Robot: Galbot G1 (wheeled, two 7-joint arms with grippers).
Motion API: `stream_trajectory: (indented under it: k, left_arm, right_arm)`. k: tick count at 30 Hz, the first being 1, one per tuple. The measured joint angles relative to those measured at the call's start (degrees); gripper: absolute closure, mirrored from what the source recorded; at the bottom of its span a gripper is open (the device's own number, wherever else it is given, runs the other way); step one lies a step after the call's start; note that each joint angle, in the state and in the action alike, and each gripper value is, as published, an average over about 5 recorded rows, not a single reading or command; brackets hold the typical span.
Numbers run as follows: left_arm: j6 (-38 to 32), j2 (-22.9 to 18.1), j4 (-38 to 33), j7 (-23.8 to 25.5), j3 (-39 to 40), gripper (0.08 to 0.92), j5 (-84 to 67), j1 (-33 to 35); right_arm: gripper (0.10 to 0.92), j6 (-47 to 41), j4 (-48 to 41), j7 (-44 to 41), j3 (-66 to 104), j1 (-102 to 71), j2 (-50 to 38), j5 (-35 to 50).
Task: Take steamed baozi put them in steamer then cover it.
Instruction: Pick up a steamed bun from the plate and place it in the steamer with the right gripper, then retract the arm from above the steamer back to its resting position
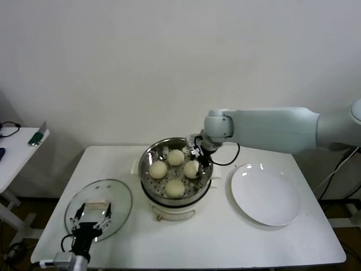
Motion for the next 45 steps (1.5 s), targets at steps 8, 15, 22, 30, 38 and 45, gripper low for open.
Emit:
stream_trajectory:
  k: [8, 15, 22, 30, 38, 45]
  left_arm:
    - [0.5, 0.0, -0.3, 0.0, 0.0, 0.177, -0.4, 0.1]
    - [2.2, 0.4, -1.0, -0.1, -0.3, 0.177, -1.1, 0.3]
    - [3.7, 0.6, -1.1, -0.7, -0.1, 0.177, -1.2, -0.4]
    - [1.9, 1.5, 0.1, -1.0, -0.4, 0.177, 0.3, -1.9]
    - [-1.5, 3.5, 2.1, -1.1, -0.8, 0.177, 1.1, -3.9]
    - [-4.1, 3.8, 3.1, -1.5, -0.3, 0.177, 3.1, -4.6]
  right_arm:
    - [0.237, -0.1, -0.4, 0.8, 0.9, -0.6, 0.2, 0.6]
    - [0.203, 1.7, -0.4, -2.6, 2.0, 3.3, -2.0, 5.6]
    - [0.203, 2.3, 0.6, -3.1, 7.4, 5.2, -9.4, 14.0]
    - [0.203, 4.2, 2.4, 13.5, 27.6, -8.4, -22.7, 17.1]
    - [0.203, 9.4, 7.2, 28.6, 57.3, -37.3, -31.9, 11.6]
    - [0.203, 17.3, 11.9, 32.6, 84.2, -64.1, -29.4, 5.0]
